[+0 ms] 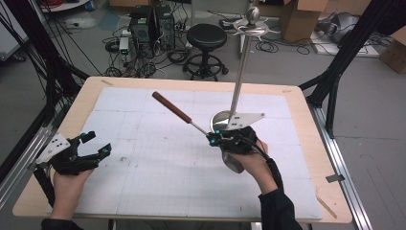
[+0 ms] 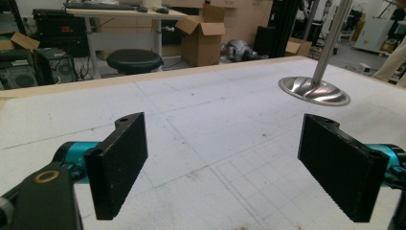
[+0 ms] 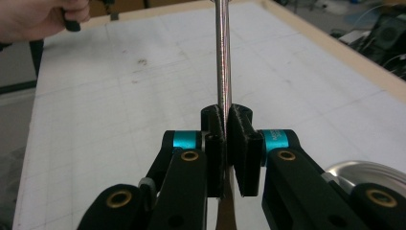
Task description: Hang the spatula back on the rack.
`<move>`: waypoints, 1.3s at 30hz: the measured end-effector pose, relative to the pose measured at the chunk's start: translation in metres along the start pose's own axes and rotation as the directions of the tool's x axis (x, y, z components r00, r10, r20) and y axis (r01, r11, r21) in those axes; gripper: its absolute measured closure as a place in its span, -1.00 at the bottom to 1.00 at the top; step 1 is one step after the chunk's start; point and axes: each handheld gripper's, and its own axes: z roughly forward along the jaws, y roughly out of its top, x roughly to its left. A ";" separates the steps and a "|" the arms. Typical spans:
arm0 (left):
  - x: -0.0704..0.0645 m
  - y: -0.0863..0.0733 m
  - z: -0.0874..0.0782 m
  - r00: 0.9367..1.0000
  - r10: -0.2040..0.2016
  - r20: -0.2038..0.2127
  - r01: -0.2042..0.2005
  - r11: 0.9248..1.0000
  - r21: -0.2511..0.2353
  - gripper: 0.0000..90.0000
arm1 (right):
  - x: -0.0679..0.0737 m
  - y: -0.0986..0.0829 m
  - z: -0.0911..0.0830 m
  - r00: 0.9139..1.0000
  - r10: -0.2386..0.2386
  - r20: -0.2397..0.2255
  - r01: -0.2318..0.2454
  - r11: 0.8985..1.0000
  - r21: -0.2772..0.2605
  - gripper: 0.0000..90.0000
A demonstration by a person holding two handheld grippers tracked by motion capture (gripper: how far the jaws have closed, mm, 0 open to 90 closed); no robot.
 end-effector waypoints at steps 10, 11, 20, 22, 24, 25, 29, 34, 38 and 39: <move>0.000 -0.003 0.002 1.000 0.006 0.001 -0.006 1.000 0.020 -0.60 | -0.013 -0.015 -0.071 0.991 0.068 0.115 -0.042 0.975 -0.217 0.89; 0.000 -0.003 0.002 1.000 0.006 0.001 -0.006 1.000 0.020 -0.60 | -0.014 -0.016 -0.077 0.989 0.072 0.129 -0.041 0.971 -0.234 0.90; 0.001 -0.007 0.004 1.000 0.017 0.002 -0.017 0.999 0.050 -0.61 | -0.017 -0.021 -0.120 0.972 0.118 0.201 -0.043 0.938 -0.344 0.89; 0.001 -0.007 0.005 1.000 0.018 0.003 -0.018 0.999 0.050 -0.61 | -0.017 -0.021 -0.127 0.971 0.121 0.205 -0.040 0.931 -0.362 0.89; 0.001 -0.007 0.005 1.000 0.020 0.004 -0.020 0.998 0.052 -0.61 | -0.016 -0.021 -0.133 0.967 0.127 0.219 -0.036 0.925 -0.378 0.89; 0.001 -0.007 0.005 1.000 0.022 0.006 -0.022 0.998 0.054 -0.61 | -0.016 -0.020 -0.137 0.965 0.131 0.226 -0.034 0.922 -0.387 0.89; 0.001 -0.008 0.005 1.000 0.021 0.007 -0.021 0.998 0.057 -0.61 | -0.017 -0.021 -0.148 0.958 0.149 0.245 -0.032 0.905 -0.425 0.89; 0.001 -0.008 0.006 1.000 0.022 0.008 -0.022 0.998 0.063 -0.61 | -0.020 -0.024 -0.154 0.947 0.183 0.263 -0.051 0.896 -0.442 0.89; 0.000 -0.008 0.006 1.000 0.020 0.009 -0.021 0.998 0.063 -0.61 | -0.023 -0.026 -0.155 0.943 0.205 0.264 -0.066 0.889 -0.453 0.89; 0.000 -0.008 0.006 1.000 0.019 0.008 -0.020 0.998 0.063 -0.61 | -0.023 -0.026 -0.155 0.941 0.205 0.270 -0.064 0.890 -0.452 0.89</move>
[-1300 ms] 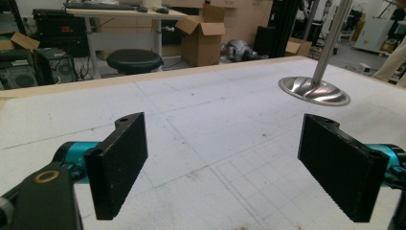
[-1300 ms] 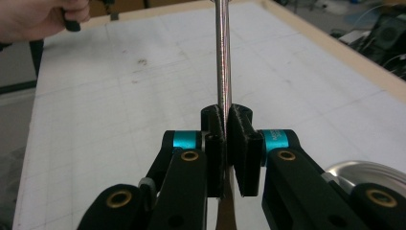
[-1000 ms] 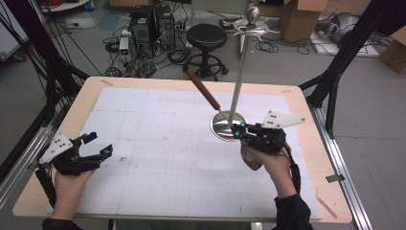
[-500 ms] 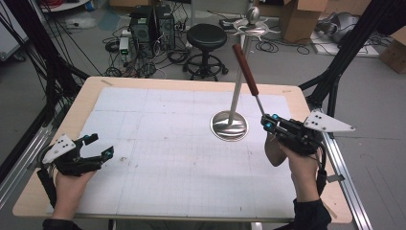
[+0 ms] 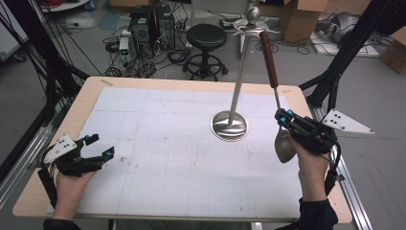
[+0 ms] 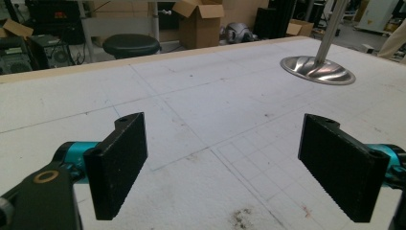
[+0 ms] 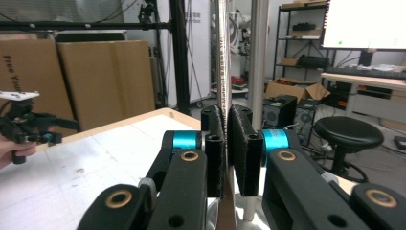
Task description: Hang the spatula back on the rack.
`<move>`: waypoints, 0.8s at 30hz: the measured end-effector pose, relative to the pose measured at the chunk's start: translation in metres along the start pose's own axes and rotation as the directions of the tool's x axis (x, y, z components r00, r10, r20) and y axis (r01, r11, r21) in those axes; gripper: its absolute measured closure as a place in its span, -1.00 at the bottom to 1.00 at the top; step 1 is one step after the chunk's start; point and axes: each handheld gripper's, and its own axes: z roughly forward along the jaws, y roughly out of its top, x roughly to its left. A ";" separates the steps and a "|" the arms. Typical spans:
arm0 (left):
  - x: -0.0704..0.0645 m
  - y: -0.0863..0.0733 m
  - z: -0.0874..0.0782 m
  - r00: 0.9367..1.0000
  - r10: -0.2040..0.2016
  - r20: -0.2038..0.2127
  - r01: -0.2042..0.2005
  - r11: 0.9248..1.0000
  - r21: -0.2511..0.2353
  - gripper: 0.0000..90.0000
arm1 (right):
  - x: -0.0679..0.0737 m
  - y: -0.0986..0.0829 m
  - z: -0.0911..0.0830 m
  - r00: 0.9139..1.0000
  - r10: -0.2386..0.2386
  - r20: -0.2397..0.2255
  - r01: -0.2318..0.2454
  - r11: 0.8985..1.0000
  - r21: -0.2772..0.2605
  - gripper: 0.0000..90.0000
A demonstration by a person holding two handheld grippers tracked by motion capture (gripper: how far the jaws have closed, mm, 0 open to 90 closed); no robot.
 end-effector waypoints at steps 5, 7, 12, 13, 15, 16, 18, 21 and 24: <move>0.000 0.000 0.000 1.000 0.000 0.000 0.000 1.000 0.002 -0.61 | -0.001 0.000 0.001 1.000 0.004 0.013 -0.004 1.000 0.004 0.89; 0.000 0.000 0.000 1.000 0.000 0.000 0.000 1.000 0.001 -0.61 | -0.002 -0.001 0.002 1.000 0.011 0.014 -0.011 1.000 0.009 0.89; 0.000 -0.001 0.001 1.000 0.002 0.002 -0.002 1.000 0.007 -0.61 | -0.001 -0.001 0.006 1.000 0.008 0.021 -0.009 1.000 0.021 0.89; 0.000 -0.001 0.001 1.000 0.003 0.002 -0.003 1.000 0.007 -0.61 | -0.001 -0.001 0.007 1.000 0.009 0.026 -0.009 1.000 0.024 0.89; 0.000 -0.001 0.001 1.000 0.004 0.002 -0.004 1.000 0.007 -0.61 | -0.001 -0.002 0.008 0.999 0.008 0.031 -0.009 0.999 0.031 0.89; 0.000 -0.001 0.001 1.000 0.001 0.001 -0.001 1.000 0.006 -0.61 | -0.001 -0.002 0.009 0.999 0.006 0.034 -0.007 0.999 0.031 0.89; 0.000 -0.001 0.001 1.000 0.005 0.001 -0.005 1.000 0.010 -0.61 | -0.002 -0.002 0.010 0.999 0.010 0.036 -0.011 0.999 0.036 0.89; -0.001 -0.001 0.002 1.000 0.004 0.003 -0.004 1.000 0.009 -0.61 | -0.002 -0.002 0.013 0.999 0.007 0.048 -0.009 0.999 0.044 0.89; -0.001 -0.001 0.002 1.000 0.002 0.002 -0.002 1.000 0.008 -0.61 | -0.005 -0.002 0.016 0.999 0.011 0.051 -0.014 0.999 0.049 0.89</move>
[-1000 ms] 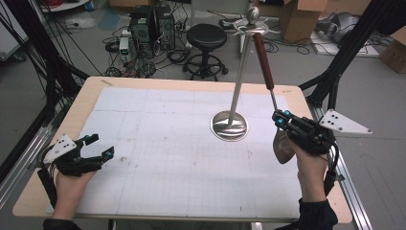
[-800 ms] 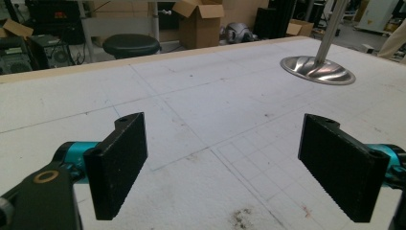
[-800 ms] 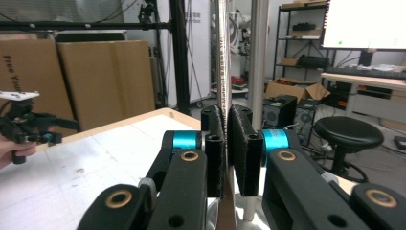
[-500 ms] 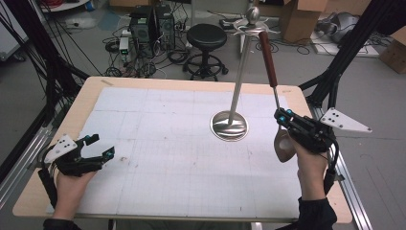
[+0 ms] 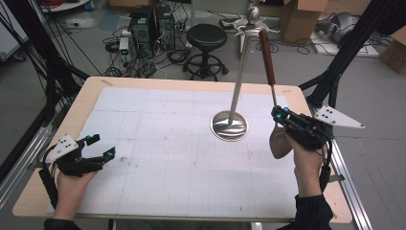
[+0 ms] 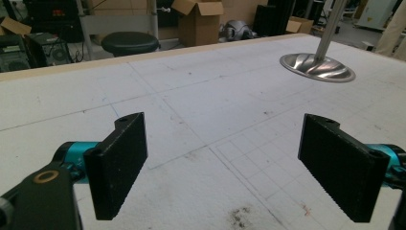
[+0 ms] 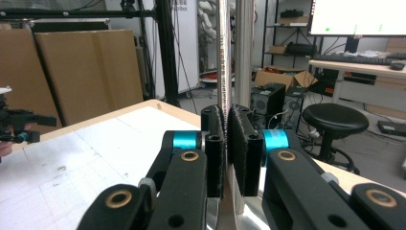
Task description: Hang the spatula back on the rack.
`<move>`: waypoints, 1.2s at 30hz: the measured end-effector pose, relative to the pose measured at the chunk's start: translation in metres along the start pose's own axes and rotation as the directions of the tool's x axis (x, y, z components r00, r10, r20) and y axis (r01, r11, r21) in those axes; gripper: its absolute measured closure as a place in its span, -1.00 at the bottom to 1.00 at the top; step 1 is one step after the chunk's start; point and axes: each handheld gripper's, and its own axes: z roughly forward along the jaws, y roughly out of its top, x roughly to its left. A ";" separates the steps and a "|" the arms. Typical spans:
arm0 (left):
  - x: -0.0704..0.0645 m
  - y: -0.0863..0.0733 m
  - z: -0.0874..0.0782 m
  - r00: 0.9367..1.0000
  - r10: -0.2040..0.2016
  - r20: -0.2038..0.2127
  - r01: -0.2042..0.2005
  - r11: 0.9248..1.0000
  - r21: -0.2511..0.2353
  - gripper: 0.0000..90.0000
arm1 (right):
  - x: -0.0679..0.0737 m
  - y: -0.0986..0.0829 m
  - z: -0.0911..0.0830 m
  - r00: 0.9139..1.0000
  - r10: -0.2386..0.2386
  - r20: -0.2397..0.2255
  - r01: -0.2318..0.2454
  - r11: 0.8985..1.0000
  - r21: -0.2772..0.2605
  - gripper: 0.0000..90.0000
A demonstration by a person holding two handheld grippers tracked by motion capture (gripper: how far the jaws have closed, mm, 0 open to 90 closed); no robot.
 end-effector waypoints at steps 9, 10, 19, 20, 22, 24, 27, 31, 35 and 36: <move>0.000 0.000 0.000 1.000 0.000 0.001 0.000 1.000 0.001 -0.60 | -0.006 0.003 0.013 1.000 0.014 0.009 -0.014 0.999 0.038 0.89; 0.000 0.000 0.000 1.000 -0.001 0.001 0.001 1.000 0.000 -0.61 | -0.007 0.003 0.014 1.000 0.017 0.009 -0.017 0.999 0.042 0.89; -0.001 0.000 0.001 1.000 0.004 0.003 -0.004 1.000 0.005 -0.60 | -0.017 0.006 0.030 0.999 0.035 -0.029 -0.032 0.993 0.111 0.89; -0.001 0.000 0.001 1.000 0.003 0.003 -0.003 1.000 0.004 -0.60 | -0.018 0.007 0.033 0.999 0.033 -0.035 -0.029 0.992 0.125 0.89; -0.001 0.000 0.001 1.000 0.003 0.003 -0.003 1.000 0.004 -0.60 | -0.019 0.009 0.039 0.999 0.030 -0.040 -0.024 0.988 0.150 0.89; -0.001 0.000 0.001 1.000 0.004 0.003 -0.004 1.000 0.005 -0.60 | -0.020 0.011 0.045 0.998 0.033 -0.049 -0.024 0.985 0.173 0.89; -0.001 0.000 0.001 1.000 0.005 0.003 -0.005 1.000 0.007 -0.60 | -0.021 0.013 0.054 0.998 0.033 -0.062 -0.019 0.978 0.208 0.89; -0.001 0.000 0.001 1.000 0.004 0.003 -0.004 1.000 0.007 -0.60 | -0.021 0.013 0.063 0.996 0.040 -0.079 -0.021 0.972 0.233 0.89; -0.001 0.000 0.001 1.000 0.005 0.003 -0.005 1.000 0.007 -0.60 | -0.021 0.012 0.069 0.996 0.041 -0.085 -0.018 0.967 0.255 0.89; -0.001 0.000 0.001 1.000 0.005 0.003 -0.005 1.000 0.006 -0.60 | -0.021 0.013 0.070 0.996 0.039 -0.086 -0.015 0.966 0.258 0.89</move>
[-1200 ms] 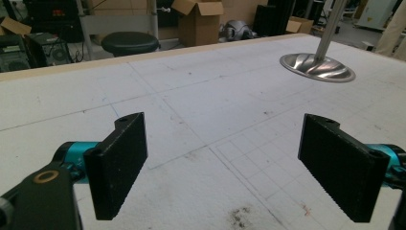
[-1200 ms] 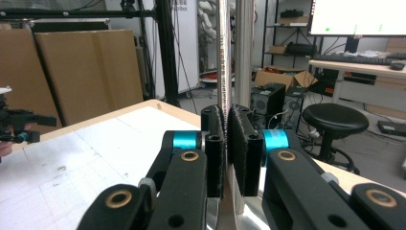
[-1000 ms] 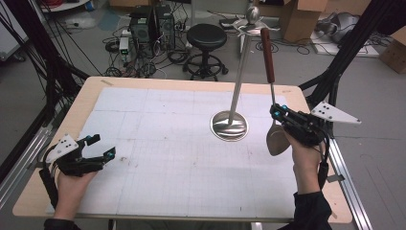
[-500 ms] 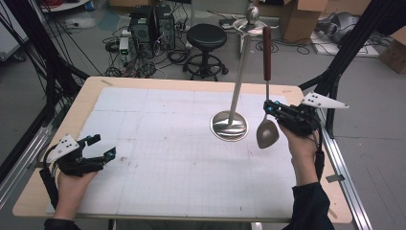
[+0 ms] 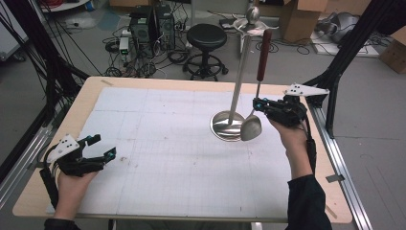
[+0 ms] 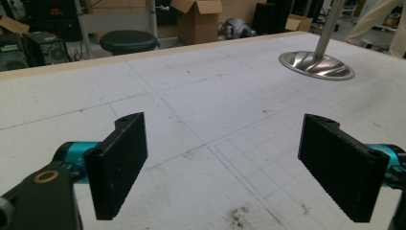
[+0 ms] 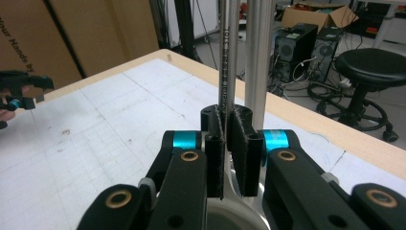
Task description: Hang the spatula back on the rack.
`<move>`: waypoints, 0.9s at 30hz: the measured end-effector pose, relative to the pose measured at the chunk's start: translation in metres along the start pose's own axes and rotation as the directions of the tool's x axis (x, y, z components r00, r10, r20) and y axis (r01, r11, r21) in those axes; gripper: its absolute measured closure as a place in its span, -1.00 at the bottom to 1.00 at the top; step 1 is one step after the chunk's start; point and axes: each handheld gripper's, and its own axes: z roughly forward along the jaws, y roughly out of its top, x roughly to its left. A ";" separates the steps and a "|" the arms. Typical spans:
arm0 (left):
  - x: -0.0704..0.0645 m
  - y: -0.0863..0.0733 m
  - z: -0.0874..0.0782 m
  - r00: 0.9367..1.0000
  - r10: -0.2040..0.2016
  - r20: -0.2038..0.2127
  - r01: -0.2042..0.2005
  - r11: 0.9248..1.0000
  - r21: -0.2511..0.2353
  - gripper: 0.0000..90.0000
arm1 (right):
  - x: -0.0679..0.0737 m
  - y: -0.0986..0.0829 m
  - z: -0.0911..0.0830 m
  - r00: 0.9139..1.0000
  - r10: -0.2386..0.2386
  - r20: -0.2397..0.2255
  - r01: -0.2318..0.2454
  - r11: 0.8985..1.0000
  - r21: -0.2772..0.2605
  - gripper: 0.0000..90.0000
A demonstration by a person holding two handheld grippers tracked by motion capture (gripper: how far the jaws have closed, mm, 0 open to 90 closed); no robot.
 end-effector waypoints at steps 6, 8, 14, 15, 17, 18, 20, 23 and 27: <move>0.000 0.000 0.000 1.000 0.000 0.000 0.000 1.000 0.000 -0.60 | 0.000 0.003 0.005 1.000 -0.003 -0.009 0.003 1.000 0.020 0.86; 0.000 0.000 0.000 1.000 0.000 0.000 0.000 1.000 0.001 -0.60 | 0.001 0.002 0.007 1.000 -0.014 -0.001 0.014 1.000 0.026 0.81; 0.000 0.000 0.000 1.000 0.002 0.002 -0.002 1.000 0.004 -0.60 | 0.005 0.003 0.005 0.999 -0.025 0.025 0.025 1.000 -0.002 0.35; 0.000 0.000 0.000 1.000 0.001 0.003 -0.001 1.000 0.001 -0.60 | 0.005 0.002 0.002 0.999 -0.027 0.033 0.028 0.999 -0.022 0.25; 0.000 0.000 0.000 1.000 0.001 0.003 -0.001 1.000 0.000 -0.60 | 0.007 -0.003 -0.003 0.998 -0.024 0.053 0.026 0.999 -0.045 0.10; 0.000 0.000 0.000 1.000 0.002 0.003 -0.002 1.000 0.002 -0.60 | 0.008 -0.006 -0.005 0.998 -0.024 0.066 0.027 0.998 -0.054 0.03; 0.000 0.000 0.000 1.000 0.002 0.005 -0.002 1.000 0.004 -0.60 | 0.009 -0.015 -0.011 0.996 -0.023 0.082 0.029 0.997 -0.076 -0.04; 0.000 -0.001 0.000 1.000 0.004 0.003 -0.004 1.000 0.005 -0.61 | 0.010 -0.033 -0.018 0.995 -0.024 0.099 0.033 0.995 -0.089 -0.17; 0.000 -0.002 0.001 1.000 0.008 0.005 -0.008 1.000 0.014 -0.61 | 0.007 -0.062 -0.024 0.990 -0.002 0.143 0.014 0.997 -0.081 -0.34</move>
